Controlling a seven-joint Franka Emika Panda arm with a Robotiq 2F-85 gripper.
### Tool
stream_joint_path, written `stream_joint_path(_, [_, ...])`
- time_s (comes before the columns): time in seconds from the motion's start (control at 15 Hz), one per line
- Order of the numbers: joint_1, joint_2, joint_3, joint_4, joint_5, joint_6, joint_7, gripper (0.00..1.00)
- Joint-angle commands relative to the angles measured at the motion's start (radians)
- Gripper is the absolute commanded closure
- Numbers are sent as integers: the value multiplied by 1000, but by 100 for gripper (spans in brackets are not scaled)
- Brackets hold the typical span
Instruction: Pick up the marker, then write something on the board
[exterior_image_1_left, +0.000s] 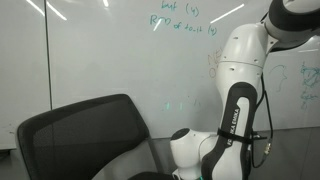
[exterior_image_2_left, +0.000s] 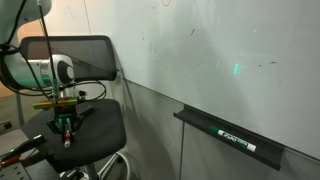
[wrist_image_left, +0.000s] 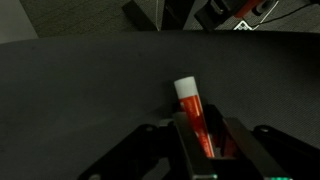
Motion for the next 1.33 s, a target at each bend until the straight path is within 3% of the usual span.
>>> stream_joint_path(0.0, [22,2,-13,3,13,12,3,99])
stream_joint_path(0.33, [14,-12,-4,-10,23,16,0,95])
stream_joint_path(0.87, [53,-153,6,-129,28,39,93,95])
stream_joint_path(1.27, [36,-280,58,-206,119,26,107,95])
